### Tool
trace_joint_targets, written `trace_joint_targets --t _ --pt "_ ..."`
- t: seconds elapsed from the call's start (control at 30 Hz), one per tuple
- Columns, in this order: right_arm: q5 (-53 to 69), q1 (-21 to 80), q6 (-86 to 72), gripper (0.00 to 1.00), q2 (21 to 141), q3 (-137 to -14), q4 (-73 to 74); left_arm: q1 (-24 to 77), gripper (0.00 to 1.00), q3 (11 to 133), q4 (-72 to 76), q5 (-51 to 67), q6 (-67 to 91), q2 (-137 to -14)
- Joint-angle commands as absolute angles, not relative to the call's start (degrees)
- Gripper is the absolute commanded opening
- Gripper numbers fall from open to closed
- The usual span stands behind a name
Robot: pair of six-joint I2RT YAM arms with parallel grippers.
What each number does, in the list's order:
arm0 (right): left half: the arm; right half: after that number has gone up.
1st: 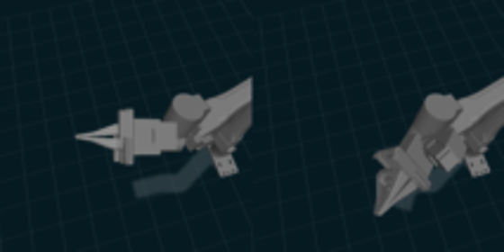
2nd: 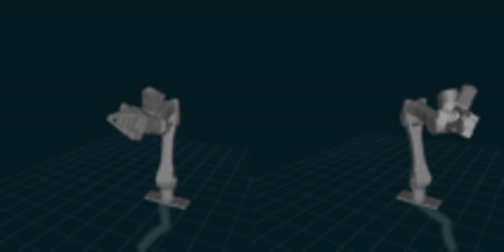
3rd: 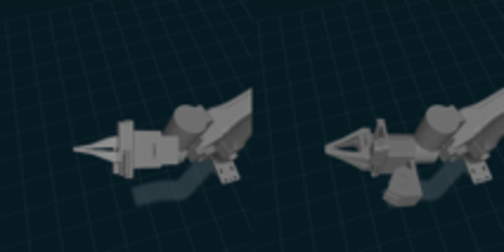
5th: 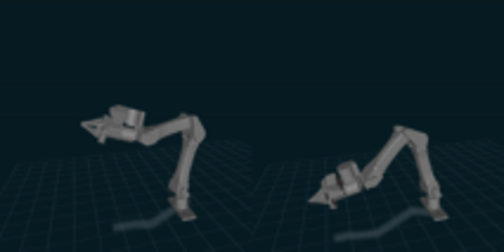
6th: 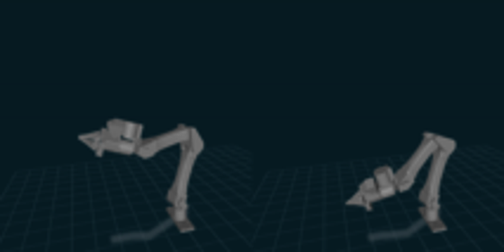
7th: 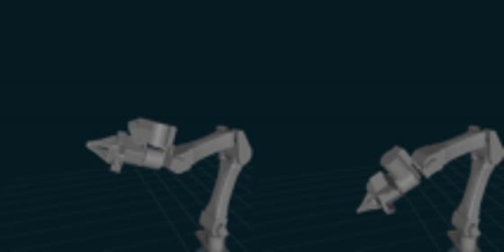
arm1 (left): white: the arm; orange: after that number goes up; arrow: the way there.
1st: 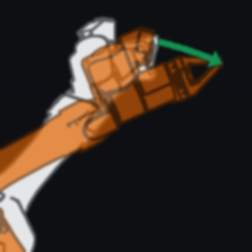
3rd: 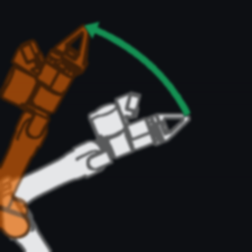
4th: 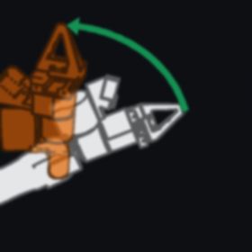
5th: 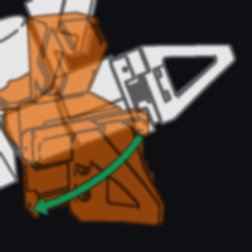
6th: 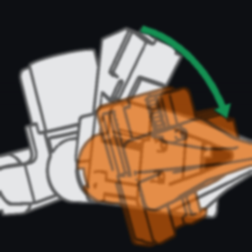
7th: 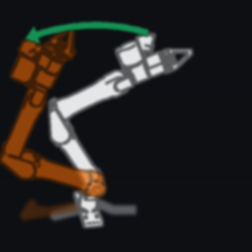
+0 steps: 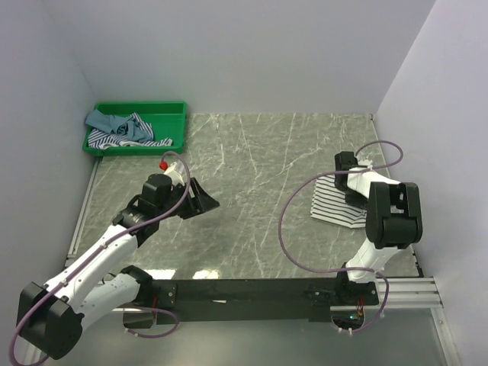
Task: Fold and stack the tank tops
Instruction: Neatly place the folded tank top to the corner
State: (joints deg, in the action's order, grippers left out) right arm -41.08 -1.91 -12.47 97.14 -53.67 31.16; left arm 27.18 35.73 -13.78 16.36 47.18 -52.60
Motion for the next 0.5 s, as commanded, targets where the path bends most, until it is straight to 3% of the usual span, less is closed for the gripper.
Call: trace_joint_targets --t 0.0,0.47 --pt "-48.5 -3.5 -9.9 0.0 98.8 -56.4 29.1 26.9 0.66 35.0 -10.4 18.5 45.6 -51.6" --pt "-53.4 -7.1 -7.2 0.0 104.5 -62.0 31.8 24.3 0.67 35.2 -10.5 18.8 45.3 -51.2"
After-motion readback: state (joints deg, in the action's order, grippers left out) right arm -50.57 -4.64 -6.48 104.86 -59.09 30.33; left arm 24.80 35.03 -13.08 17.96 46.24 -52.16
